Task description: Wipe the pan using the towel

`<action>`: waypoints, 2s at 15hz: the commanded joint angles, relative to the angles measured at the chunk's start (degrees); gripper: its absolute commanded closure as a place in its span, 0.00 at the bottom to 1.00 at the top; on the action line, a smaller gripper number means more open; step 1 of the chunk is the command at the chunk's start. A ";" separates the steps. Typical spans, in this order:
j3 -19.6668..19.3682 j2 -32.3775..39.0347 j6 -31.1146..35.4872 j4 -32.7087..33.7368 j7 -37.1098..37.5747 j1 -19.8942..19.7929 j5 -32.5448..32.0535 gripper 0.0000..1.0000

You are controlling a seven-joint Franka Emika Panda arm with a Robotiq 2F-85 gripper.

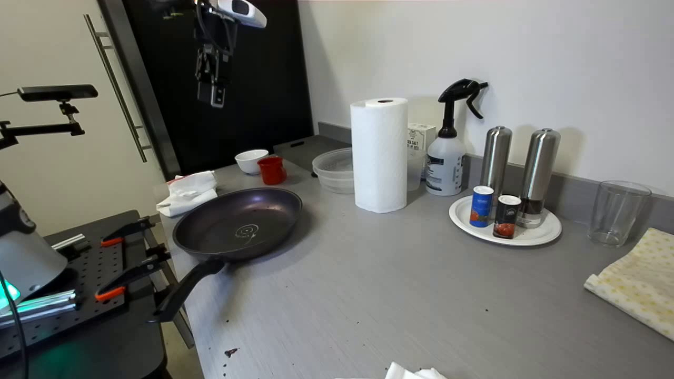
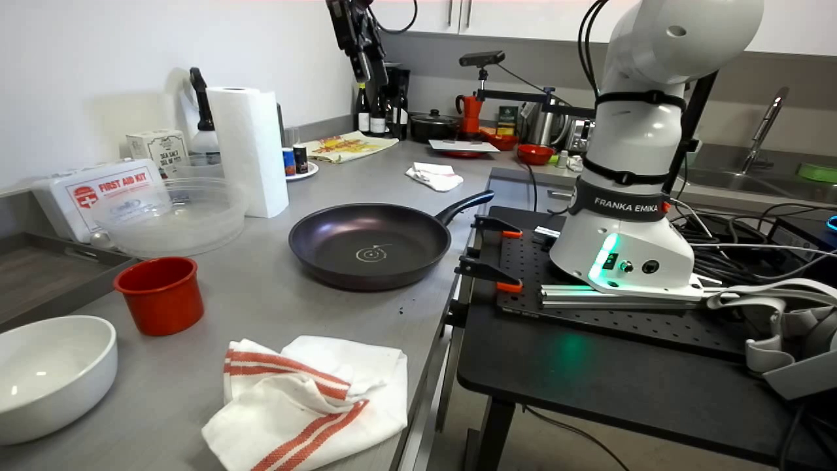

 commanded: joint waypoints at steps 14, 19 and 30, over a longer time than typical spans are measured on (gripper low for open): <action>7.95 11.11 25.89 -14.66 1.60 7.31 1.52 0.00; 9.35 16.14 28.16 -14.37 3.41 8.88 -0.64 0.00; 14.06 28.36 30.38 -6.02 9.98 16.82 -1.89 0.00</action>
